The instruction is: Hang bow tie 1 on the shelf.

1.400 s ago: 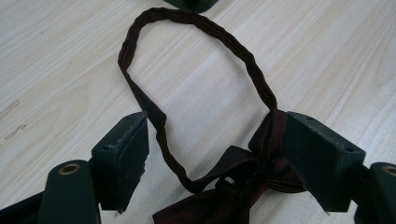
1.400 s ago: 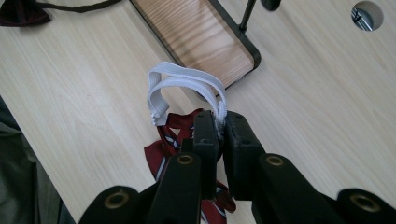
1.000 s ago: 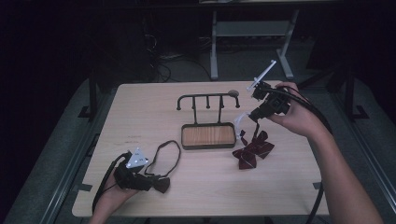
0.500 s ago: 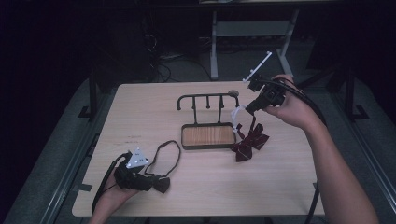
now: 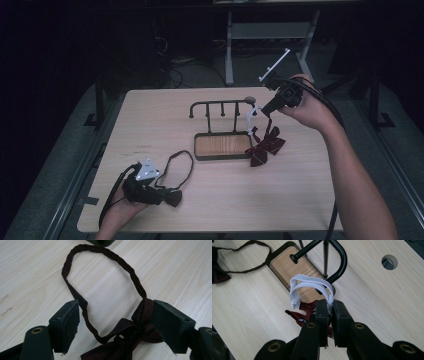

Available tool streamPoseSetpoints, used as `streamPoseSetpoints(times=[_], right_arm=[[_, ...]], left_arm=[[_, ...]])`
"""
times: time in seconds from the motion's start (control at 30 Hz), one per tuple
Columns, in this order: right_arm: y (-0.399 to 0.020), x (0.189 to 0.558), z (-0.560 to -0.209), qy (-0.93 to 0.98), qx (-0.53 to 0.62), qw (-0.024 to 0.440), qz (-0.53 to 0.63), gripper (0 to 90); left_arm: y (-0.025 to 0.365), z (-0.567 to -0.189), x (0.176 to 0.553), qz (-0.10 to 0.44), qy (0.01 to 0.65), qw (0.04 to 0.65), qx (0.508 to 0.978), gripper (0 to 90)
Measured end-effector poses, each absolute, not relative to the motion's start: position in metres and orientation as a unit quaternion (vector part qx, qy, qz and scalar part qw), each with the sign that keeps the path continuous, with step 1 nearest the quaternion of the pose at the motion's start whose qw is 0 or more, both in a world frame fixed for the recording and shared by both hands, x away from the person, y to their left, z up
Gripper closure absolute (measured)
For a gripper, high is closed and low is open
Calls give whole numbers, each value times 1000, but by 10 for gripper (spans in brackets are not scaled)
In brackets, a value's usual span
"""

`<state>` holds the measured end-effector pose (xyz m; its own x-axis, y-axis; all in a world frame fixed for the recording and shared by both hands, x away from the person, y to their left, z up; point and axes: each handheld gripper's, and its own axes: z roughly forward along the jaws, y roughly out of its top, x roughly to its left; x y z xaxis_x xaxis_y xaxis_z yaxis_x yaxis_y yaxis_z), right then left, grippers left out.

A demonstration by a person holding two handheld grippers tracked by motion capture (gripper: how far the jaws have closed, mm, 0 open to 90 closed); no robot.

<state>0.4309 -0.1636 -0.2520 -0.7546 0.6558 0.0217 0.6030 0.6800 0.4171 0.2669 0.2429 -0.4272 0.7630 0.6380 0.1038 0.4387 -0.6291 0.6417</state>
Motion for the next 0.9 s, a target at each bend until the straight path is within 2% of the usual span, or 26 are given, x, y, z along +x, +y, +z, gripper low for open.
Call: streamPoseSetpoints(times=[0.9], right_arm=[[-176, 454, -262, 898, 383, 54, 210, 828]], left_arm=[[242, -428, 267, 160, 300, 306, 889, 235]])
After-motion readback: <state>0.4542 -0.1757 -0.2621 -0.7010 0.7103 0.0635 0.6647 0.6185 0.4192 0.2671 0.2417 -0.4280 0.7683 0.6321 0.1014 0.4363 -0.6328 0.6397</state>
